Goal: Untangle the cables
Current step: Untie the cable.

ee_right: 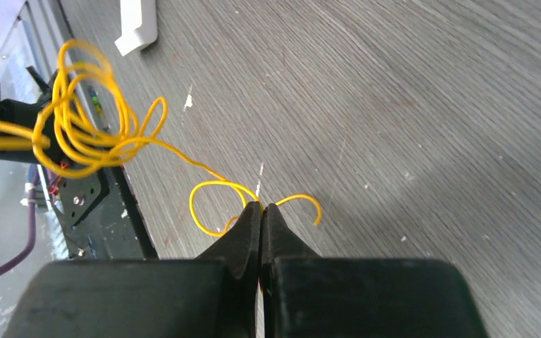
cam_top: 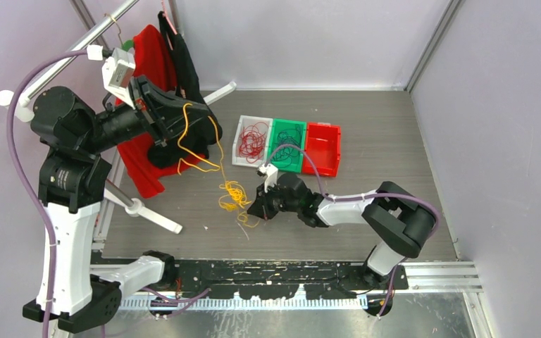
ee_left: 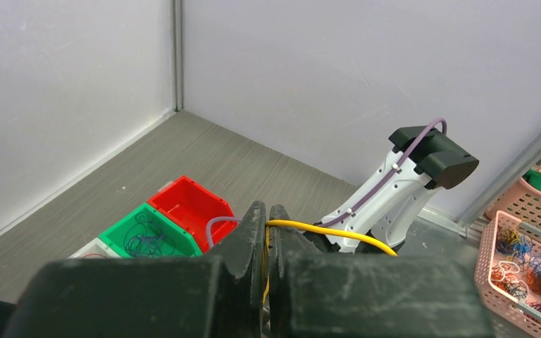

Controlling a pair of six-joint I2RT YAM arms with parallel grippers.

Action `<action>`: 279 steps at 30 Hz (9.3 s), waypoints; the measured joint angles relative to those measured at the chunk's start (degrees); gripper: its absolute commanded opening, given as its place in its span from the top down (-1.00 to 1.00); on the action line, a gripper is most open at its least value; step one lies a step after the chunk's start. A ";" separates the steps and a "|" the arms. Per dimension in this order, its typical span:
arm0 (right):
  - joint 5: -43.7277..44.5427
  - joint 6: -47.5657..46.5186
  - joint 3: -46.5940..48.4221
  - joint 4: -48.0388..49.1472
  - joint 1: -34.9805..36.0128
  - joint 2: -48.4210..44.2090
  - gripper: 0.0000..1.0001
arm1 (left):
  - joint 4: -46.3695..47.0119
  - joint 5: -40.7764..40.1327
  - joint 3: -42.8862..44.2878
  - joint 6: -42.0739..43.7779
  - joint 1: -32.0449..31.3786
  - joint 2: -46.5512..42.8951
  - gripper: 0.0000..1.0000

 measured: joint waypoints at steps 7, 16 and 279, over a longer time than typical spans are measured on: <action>3.32 -1.86 -2.45 -10.38 -1.20 -10.45 0.98 | -1.68 -2.14 -4.28 6.43 0.00 -3.28 1.00; 7.10 -6.64 3.61 -26.97 -3.45 -32.59 0.98 | -11.30 -8.50 -29.40 27.50 0.00 -13.09 0.30; -17.68 8.55 30.25 2.51 6.97 -11.72 0.06 | 0.46 3.15 -4.59 11.85 -11.37 -1.51 1.00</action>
